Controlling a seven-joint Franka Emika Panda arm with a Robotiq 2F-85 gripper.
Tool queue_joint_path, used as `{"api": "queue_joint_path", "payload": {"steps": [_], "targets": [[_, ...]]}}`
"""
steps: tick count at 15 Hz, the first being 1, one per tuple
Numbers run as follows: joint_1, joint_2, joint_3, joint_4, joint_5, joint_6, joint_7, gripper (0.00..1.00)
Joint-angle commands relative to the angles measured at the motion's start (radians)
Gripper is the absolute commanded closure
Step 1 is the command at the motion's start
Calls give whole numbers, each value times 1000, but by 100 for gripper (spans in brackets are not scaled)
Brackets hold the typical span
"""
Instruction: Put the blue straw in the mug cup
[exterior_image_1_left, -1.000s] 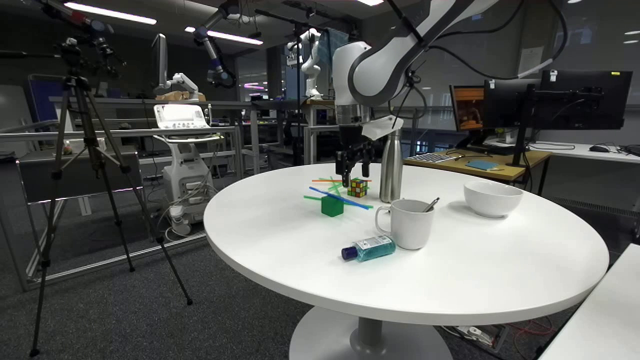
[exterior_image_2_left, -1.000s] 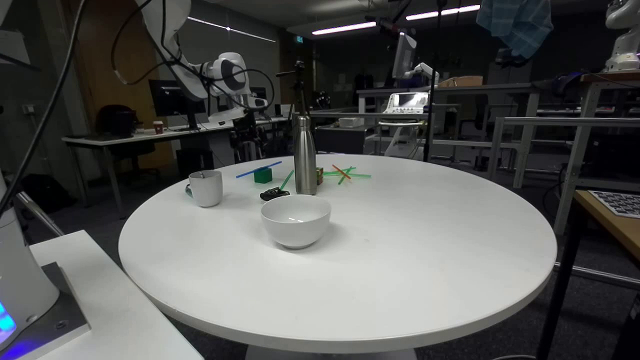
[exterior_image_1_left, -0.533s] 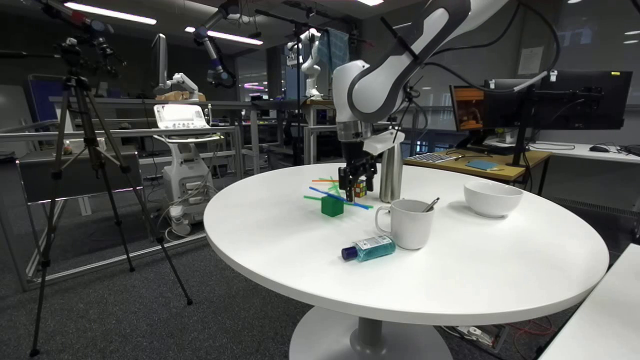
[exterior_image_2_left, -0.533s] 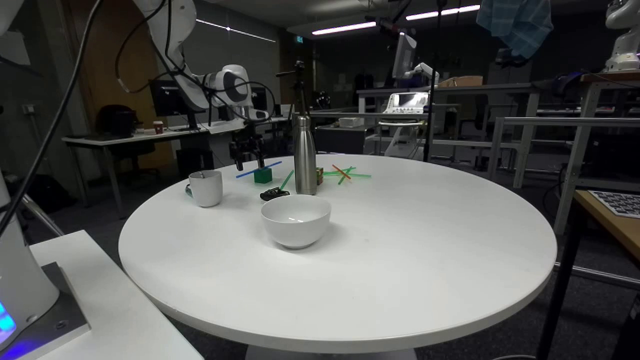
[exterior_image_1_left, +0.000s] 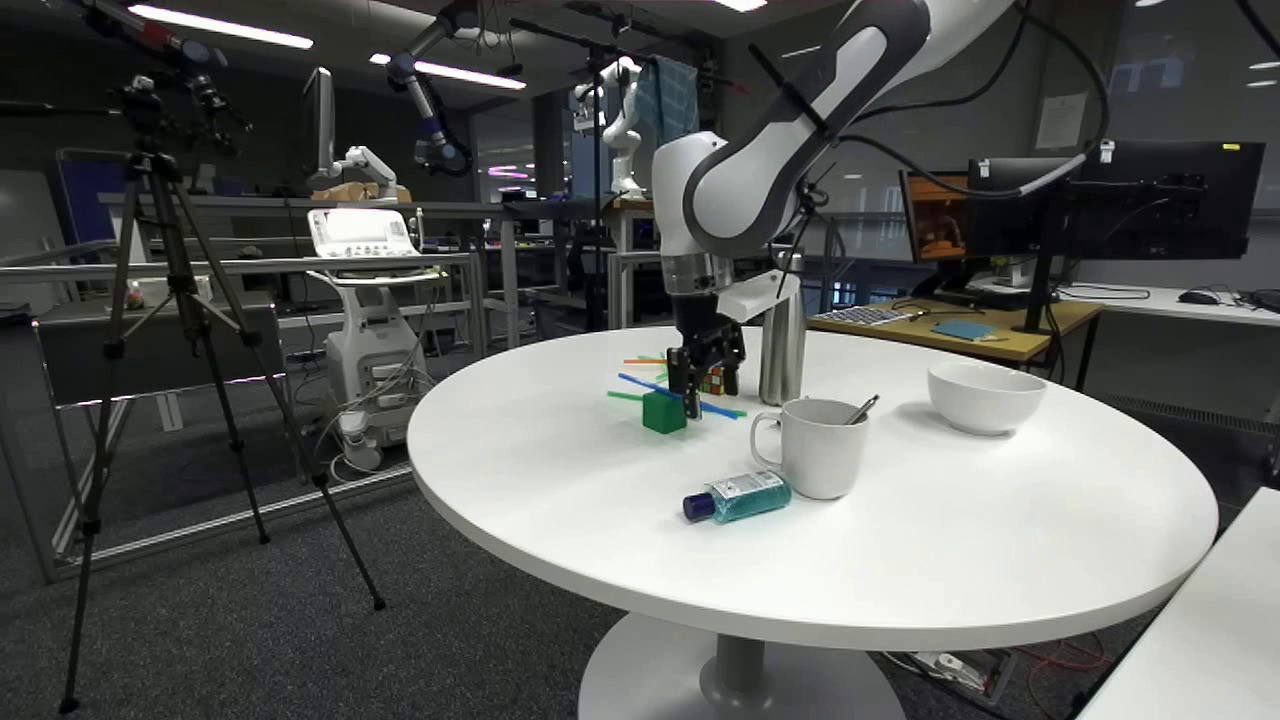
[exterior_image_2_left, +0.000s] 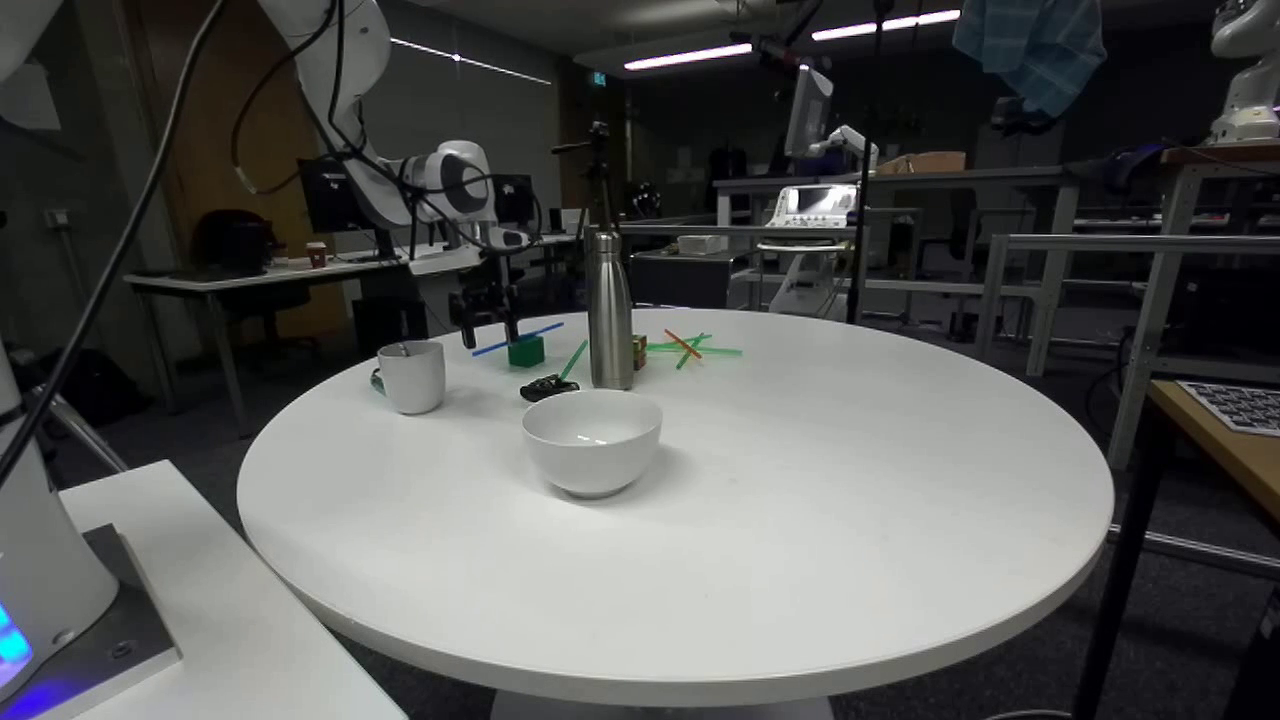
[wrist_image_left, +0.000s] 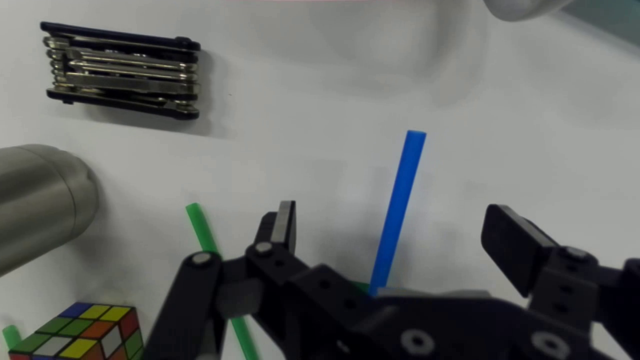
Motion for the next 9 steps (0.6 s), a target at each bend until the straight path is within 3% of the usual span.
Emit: {"api": "queue_joint_path", "payload": {"steps": [1, 5, 9], "targets": [[19, 20, -5, 58, 26, -65, -1, 0], [19, 23, -6, 65, 28, -86, -1, 5], [21, 33, -8, 68, 24, -98, 1, 0]]}}
